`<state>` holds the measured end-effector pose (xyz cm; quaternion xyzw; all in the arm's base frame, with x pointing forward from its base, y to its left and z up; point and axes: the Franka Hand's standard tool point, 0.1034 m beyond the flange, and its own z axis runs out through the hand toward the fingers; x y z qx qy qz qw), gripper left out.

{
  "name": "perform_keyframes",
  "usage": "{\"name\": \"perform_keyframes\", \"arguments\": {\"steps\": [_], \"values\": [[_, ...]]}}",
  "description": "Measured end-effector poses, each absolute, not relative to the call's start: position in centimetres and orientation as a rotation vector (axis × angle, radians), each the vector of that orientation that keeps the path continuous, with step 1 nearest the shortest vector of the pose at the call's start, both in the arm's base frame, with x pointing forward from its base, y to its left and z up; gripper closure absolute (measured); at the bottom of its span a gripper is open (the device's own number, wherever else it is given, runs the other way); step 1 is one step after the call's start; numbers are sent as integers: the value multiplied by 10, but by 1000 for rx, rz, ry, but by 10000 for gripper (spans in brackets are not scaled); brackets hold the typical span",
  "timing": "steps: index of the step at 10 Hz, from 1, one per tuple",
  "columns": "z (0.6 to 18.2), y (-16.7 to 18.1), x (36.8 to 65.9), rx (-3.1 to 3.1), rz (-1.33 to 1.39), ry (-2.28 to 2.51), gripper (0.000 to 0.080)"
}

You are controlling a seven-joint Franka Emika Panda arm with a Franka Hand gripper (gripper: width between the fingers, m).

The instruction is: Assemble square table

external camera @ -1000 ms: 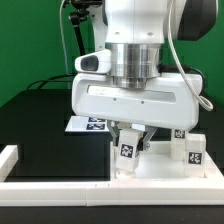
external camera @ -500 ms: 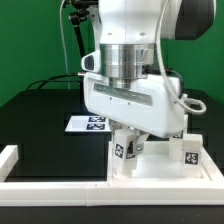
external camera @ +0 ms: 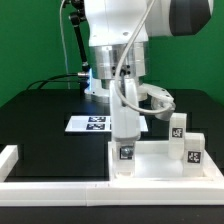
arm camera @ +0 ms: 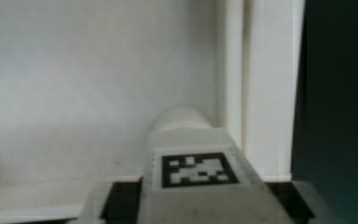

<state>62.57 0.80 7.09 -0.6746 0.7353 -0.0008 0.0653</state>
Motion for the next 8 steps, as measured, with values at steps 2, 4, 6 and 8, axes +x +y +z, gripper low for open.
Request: {"name": "perform_keyframes", "arguments": {"steps": [2,4,6,8], "values": [[71,9,626,-1980,-4,2267,409],[67,13,625,-2179,-76,2113,230],[66,21,627,-2540,-160,1706,167],[66,21,627,-2675,-171,1513,153]]}}
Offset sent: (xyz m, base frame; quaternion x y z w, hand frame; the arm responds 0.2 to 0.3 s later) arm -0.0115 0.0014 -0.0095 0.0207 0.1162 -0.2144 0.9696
